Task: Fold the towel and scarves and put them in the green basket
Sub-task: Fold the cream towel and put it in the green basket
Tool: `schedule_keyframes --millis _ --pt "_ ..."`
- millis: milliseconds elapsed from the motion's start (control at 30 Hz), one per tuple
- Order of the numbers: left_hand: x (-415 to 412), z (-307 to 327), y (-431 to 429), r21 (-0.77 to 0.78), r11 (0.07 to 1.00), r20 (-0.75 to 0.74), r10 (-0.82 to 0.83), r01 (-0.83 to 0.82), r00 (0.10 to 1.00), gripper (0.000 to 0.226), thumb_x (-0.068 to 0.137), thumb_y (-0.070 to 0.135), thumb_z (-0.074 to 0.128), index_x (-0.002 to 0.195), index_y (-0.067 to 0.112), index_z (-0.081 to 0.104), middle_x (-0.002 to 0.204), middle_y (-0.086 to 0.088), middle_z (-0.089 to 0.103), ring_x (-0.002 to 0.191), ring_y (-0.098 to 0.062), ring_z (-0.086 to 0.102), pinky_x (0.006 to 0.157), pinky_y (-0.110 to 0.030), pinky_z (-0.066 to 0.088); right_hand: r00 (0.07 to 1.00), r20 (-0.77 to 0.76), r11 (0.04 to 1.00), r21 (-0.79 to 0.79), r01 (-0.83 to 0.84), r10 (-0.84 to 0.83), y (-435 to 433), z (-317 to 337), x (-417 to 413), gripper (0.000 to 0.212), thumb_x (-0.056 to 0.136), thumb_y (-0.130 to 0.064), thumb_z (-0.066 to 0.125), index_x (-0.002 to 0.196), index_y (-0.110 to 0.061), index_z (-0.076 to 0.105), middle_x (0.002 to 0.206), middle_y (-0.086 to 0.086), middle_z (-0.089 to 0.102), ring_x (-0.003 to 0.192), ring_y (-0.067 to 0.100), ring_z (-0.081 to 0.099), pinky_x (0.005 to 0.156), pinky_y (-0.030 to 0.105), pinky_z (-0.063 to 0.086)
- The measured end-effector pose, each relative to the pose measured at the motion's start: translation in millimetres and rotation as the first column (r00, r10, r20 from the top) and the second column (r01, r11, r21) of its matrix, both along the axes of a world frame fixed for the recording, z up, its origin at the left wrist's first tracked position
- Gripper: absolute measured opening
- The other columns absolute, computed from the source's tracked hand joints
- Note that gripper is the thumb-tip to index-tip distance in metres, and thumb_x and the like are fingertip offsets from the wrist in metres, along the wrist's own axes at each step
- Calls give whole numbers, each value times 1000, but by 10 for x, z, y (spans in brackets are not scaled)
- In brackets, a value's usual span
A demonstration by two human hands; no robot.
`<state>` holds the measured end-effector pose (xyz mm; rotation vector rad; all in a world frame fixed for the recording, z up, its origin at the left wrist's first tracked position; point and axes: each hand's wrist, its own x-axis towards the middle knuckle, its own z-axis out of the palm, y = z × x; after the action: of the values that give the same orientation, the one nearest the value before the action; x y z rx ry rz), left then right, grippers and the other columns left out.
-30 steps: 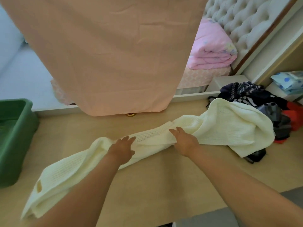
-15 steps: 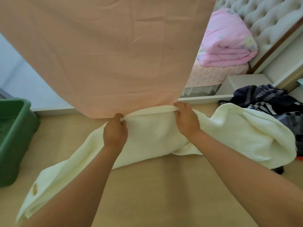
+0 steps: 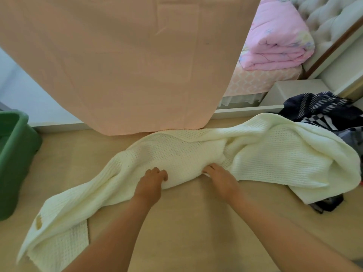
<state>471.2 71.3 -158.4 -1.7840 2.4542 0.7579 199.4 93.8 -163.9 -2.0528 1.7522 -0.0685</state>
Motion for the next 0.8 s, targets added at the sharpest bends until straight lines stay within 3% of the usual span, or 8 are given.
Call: schedule_keyframes --millis 133,233,333,433,567,667,733,800 --pt "103 107 -106 34 992 -232 123 -119 965 45 79 -13 46 103 22 62 101 4 61 93 -15 57 81 -25 44 997 -18 983 168 74 -72 0 173 -44 48 90 -2 54 131 -27 57 128 -4 60 112 16 58 93 29 49" --pt "196 314 -207 25 967 -308 248 -253 918 43 80 -12 44 106 17 62 99 -1 60 88 -21 59 74 -32 48 991 -41 974 185 132 -127 -21 420 -106 44 84 -7 50 110 -36 70 113 -14 65 102 10 61 86 25 51" --pt "328 407 -258 -13 970 -175 237 -243 956 43 82 -8 43 111 17 63 103 -6 61 91 -23 59 79 -37 50 988 -126 948 296 119 -85 34 633 -184 31 85 -11 50 95 -24 76 99 -12 70 91 11 63 82 25 51" --pt "439 418 -170 -34 973 -29 226 -227 974 48 84 -5 44 122 21 59 112 -5 58 100 -24 56 85 -37 49 900 -424 852 504 142 101 185 757 -265 25 96 -19 44 107 -12 66 103 1 62 92 18 58 87 32 46" --pt "490 373 112 -302 951 -63 47 -64 997 49 71 -14 54 106 19 64 99 1 56 81 -19 50 60 -29 39 808 -582 828 494 264 90 414 733 -224 31 97 -17 41 124 -14 56 125 3 59 118 24 54 112 46 28" --pt "426 306 348 -206 972 -148 -145 113 978 30 81 -6 56 94 20 63 92 7 51 67 -13 49 47 -24 37 934 -346 944 267 192 -92 510 603 51 28 92 -15 45 112 -23 62 115 -1 60 107 20 57 100 36 44" --pt "432 197 439 -111 973 -105 -212 201 972 23 88 8 58 105 22 65 104 6 54 83 -15 55 63 -30 49 980 -36 950 241 197 -195 568 499 302 24 91 -12 49 103 -24 66 110 -3 64 102 15 59 93 31 49" --pt "508 78 459 -114 971 34 -206 208 978 32 81 15 67 112 24 68 117 0 56 106 -22 55 80 -37 49 985 80 957 261 126 -152 612 392 531 23 93 -12 52 107 -21 68 111 -2 65 103 14 60 93 28 48"
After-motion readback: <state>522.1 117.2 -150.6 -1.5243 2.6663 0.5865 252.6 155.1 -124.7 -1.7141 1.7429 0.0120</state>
